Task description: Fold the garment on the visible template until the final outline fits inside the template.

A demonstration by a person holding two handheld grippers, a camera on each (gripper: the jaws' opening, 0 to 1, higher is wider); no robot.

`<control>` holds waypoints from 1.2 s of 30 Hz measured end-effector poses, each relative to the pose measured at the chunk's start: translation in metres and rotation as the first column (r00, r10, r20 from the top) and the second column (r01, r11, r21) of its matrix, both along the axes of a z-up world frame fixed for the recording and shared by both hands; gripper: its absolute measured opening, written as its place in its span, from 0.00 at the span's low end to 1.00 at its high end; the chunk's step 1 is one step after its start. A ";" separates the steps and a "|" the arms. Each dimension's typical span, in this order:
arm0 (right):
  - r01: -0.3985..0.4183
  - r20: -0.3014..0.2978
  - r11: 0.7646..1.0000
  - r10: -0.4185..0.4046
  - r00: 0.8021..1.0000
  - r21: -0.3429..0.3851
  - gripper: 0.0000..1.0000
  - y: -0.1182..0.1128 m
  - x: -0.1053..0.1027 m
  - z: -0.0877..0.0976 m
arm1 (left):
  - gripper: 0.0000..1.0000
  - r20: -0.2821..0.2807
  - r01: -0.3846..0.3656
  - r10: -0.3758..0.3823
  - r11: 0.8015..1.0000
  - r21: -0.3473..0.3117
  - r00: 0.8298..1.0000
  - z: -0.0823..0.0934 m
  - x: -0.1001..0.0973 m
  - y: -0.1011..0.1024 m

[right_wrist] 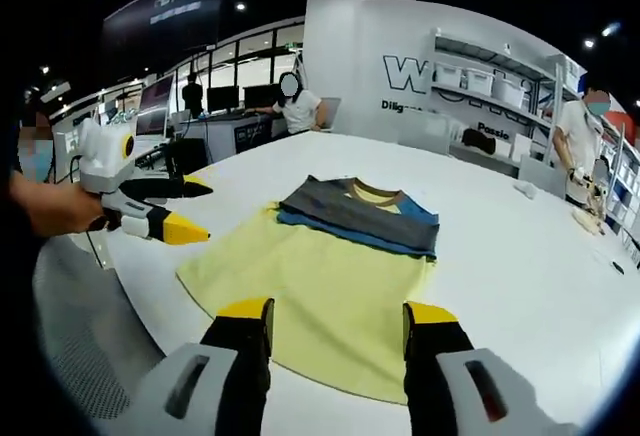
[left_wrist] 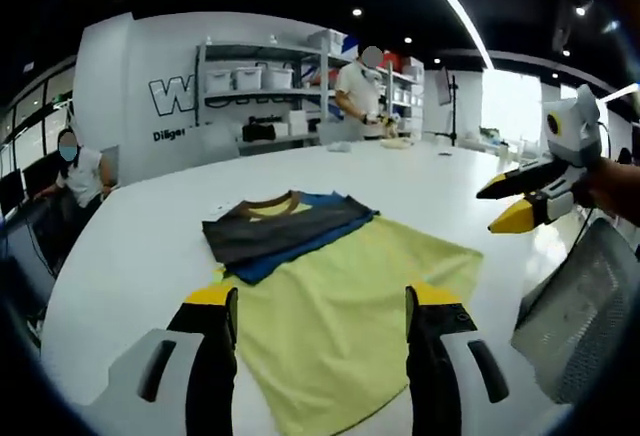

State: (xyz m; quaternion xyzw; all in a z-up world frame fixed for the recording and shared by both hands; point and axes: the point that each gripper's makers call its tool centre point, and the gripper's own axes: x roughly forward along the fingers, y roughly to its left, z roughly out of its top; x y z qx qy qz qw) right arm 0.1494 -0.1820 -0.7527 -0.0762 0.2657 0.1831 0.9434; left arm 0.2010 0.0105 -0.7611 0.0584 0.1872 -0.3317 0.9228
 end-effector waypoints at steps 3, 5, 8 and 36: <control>0.022 -0.044 1.000 -0.021 0.999 0.013 0.61 -0.010 -0.001 -0.009 | 0.63 -0.042 -0.007 0.008 1.000 0.017 0.999 -0.009 -0.009 0.009; 0.032 -0.077 0.999 -0.031 0.997 0.012 0.64 -0.018 -0.003 -0.017 | 0.64 -0.051 -0.016 0.017 1.000 0.013 0.999 -0.012 -0.012 0.013; 0.051 -0.117 0.999 -0.048 0.992 0.021 0.68 -0.029 -0.006 -0.028 | 0.63 -0.135 -0.038 0.048 0.997 0.072 0.990 -0.031 -0.021 0.028; 0.160 -0.317 0.987 -0.158 0.935 -0.021 0.31 -0.083 -0.009 -0.098 | 0.35 -0.387 -0.082 0.159 0.975 0.207 0.909 -0.091 -0.043 0.060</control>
